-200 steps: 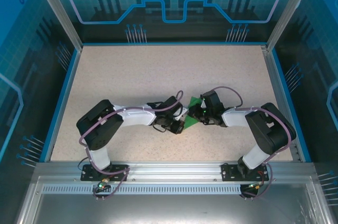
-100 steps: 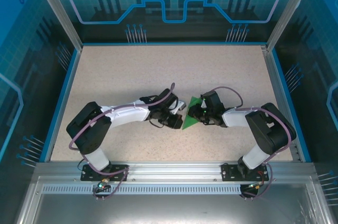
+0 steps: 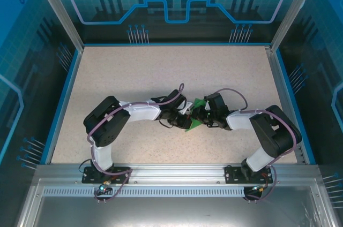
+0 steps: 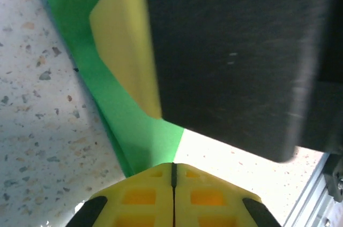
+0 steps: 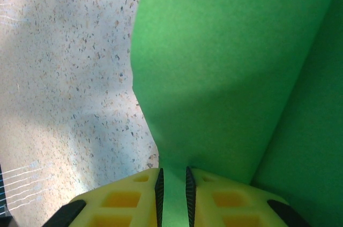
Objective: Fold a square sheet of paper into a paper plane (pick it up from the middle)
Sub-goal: Fourth fold the wing at the center of the table.
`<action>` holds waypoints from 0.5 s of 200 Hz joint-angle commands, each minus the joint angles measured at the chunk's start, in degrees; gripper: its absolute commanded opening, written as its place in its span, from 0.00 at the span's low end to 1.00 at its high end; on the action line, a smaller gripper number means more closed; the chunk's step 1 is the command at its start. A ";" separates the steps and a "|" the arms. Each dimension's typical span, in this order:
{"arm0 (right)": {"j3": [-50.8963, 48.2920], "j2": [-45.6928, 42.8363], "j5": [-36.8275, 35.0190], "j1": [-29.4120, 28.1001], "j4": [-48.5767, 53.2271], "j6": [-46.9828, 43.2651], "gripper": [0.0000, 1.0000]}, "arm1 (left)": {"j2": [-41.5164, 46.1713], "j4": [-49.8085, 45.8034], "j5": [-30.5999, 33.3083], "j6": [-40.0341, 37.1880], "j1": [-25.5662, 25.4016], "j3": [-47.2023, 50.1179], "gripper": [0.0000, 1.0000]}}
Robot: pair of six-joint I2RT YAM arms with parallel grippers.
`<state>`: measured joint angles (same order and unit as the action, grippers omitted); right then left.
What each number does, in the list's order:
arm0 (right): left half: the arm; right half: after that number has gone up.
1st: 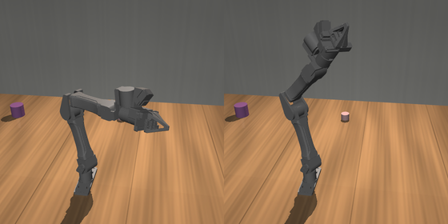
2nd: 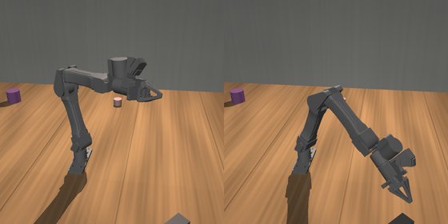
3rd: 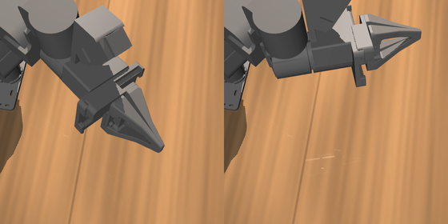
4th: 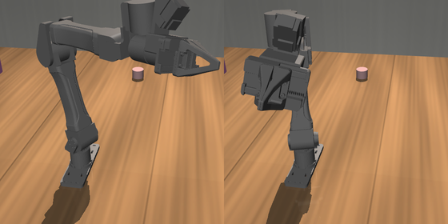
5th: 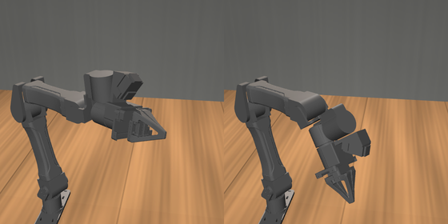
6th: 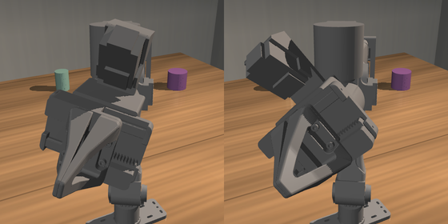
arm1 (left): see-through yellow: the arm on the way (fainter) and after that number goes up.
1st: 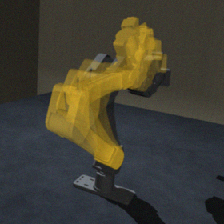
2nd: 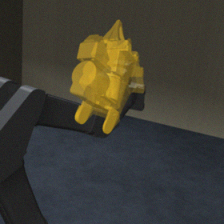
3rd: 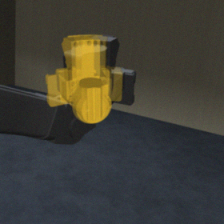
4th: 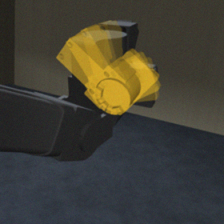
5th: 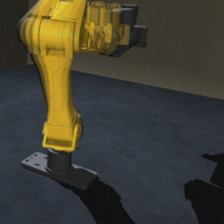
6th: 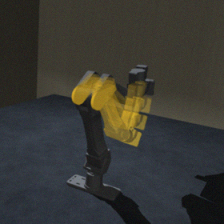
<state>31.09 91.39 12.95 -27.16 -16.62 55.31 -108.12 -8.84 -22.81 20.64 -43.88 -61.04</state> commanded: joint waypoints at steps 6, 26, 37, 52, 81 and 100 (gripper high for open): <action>-1.38 -0.07 -0.46 1.33 2.92 0.41 0.21 | -1.44 0.25 0.46 -1.43 0.00 -1.18 0.06; -1.06 -0.09 -0.59 1.32 3.27 0.42 0.21 | -2.29 -1.25 1.80 -2.17 0.02 -1.45 0.05; -0.73 -0.21 -0.64 1.32 3.66 0.34 0.21 | -2.66 -1.70 2.69 -2.64 0.02 -1.22 0.05; -0.21 -0.34 -0.92 1.57 4.39 -0.02 0.22 | -3.26 -2.23 3.50 -3.48 0.02 -0.60 0.05; 0.49 -0.27 -1.26 2.50 4.93 -0.52 0.22 | -4.32 -2.88 4.84 -5.10 -0.01 1.06 0.04; 0.89 0.07 -1.25 3.30 5.18 -1.07 0.22 | -4.81 -3.87 5.88 -6.14 0.00 1.73 0.03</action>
<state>31.24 91.35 13.67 -26.28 -15.88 55.44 -109.84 -8.60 -21.65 17.69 -43.88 -61.04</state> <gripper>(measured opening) 0.216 0.051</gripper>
